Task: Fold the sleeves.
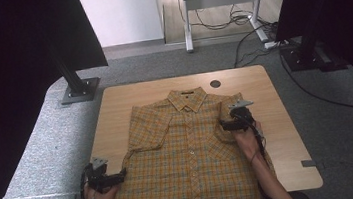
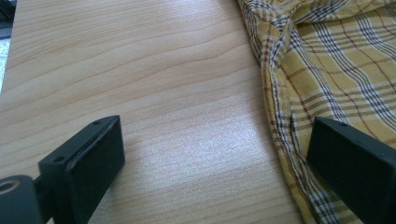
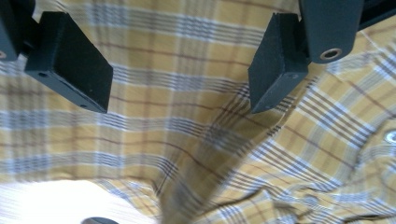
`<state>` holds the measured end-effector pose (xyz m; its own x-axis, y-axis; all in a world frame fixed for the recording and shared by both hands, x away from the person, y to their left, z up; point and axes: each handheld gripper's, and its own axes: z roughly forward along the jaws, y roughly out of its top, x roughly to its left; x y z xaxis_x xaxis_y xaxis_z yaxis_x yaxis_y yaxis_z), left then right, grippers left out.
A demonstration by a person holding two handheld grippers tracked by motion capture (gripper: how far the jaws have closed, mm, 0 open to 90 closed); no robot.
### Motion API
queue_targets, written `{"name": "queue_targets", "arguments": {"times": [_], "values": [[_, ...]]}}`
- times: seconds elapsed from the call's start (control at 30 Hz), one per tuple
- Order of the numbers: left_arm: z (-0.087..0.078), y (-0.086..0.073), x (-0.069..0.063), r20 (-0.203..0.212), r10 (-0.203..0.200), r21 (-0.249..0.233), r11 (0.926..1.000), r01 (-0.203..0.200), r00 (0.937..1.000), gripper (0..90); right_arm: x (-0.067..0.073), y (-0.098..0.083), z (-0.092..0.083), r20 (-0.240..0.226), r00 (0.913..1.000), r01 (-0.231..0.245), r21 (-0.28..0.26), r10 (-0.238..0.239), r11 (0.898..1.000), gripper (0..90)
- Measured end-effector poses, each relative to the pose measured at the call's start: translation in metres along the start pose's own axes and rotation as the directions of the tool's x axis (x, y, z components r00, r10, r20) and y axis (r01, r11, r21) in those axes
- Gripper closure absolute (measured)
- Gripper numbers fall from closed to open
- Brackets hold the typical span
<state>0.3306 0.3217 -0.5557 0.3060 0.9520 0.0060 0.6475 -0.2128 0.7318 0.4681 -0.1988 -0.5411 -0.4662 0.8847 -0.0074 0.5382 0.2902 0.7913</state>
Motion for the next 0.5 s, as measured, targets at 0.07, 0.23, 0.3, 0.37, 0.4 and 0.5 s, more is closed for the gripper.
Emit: {"name": "queue_targets", "arguments": {"times": [0.07, 0.23, 0.3, 0.37, 0.4, 0.5], "values": [[0.000, 0.000, 0.000, 0.000, 0.000, 0.000, 1.0000, 0.000, 1.0000, 4.2, 0.004, 0.002, 0.003, -0.013, 0.9999, 0.010, -0.001, -0.010, 1.000, 21.4], [0.000, 0.000, 0.000, 0.000, 0.000, 0.000, 1.0000, 0.000, 1.0000, 4.1, 0.006, 0.003, 0.005, -0.021, 0.9996, 0.017, 0.010, -0.017, 1.000, 21.4], [0.000, 0.000, 0.000, 0.000, 0.000, 0.000, 1.0000, 0.000, 1.0000, 4.1, 0.005, 0.003, 0.003, -0.021, 0.9997, 0.012, 0.007, -0.012, 1.000, 21.3], [0.000, 0.000, 0.000, 0.000, 0.001, 0.000, 1.0000, -0.001, 1.0000, 4.1, 0.004, 0.003, -0.001, -0.021, 0.9997, 0.011, 0.003, -0.010, 1.000, 21.0], [0.000, 0.000, 0.000, 0.000, 0.001, 0.001, 1.0000, -0.001, 1.0000, 4.1, 0.002, 0.004, -0.005, -0.030, 0.9995, 0.009, -0.001, -0.009, 1.000, 20.0], [0.000, 0.000, 0.000, 0.000, 0.001, 0.001, 1.0000, -0.001, 1.0000, 4.1, 0.000, 0.005, -0.008, -0.044, 0.9990, 0.004, 0.005, -0.004, 1.000, 19.4]]}}
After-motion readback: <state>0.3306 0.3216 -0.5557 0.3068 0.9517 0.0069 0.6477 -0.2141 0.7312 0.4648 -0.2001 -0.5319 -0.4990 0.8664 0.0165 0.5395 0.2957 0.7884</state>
